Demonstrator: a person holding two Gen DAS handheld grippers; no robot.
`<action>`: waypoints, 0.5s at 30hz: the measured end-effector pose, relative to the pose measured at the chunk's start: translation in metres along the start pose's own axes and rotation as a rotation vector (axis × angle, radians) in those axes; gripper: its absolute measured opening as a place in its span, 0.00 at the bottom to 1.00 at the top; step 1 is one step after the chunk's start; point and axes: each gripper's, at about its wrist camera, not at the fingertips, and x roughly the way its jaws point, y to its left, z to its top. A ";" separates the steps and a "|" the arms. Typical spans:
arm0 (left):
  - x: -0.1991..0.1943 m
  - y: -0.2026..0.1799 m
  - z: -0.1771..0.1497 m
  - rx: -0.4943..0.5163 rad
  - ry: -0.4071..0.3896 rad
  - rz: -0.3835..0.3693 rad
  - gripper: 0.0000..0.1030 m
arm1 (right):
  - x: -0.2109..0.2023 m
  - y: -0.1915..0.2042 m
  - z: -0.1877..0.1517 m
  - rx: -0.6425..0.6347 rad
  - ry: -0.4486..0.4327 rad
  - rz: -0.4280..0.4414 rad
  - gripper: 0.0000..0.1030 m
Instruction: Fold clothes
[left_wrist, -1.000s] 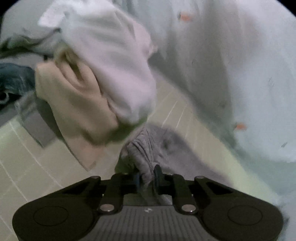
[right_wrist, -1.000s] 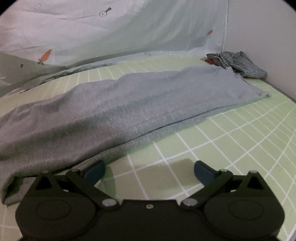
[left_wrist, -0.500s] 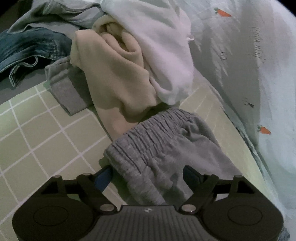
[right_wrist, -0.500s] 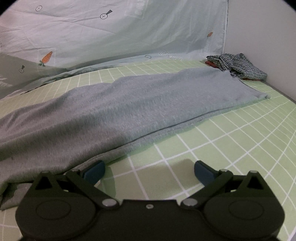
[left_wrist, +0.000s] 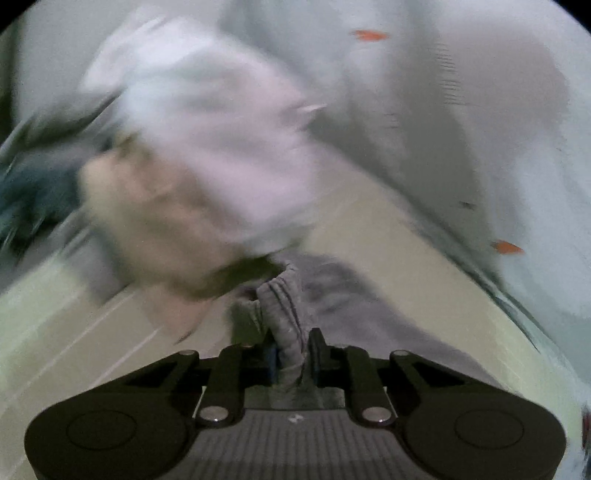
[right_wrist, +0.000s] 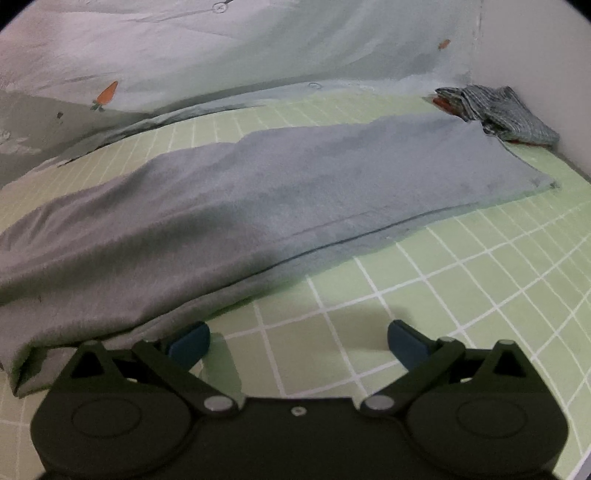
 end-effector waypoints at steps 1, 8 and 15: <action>-0.002 -0.016 0.001 0.043 -0.014 -0.033 0.17 | 0.000 -0.002 0.001 0.007 0.003 0.003 1.00; -0.007 -0.148 -0.028 0.390 -0.013 -0.319 0.17 | 0.015 -0.020 0.021 0.039 0.025 0.032 1.00; 0.004 -0.205 -0.087 0.631 0.251 -0.419 0.68 | 0.020 -0.037 0.033 0.077 0.035 0.016 1.00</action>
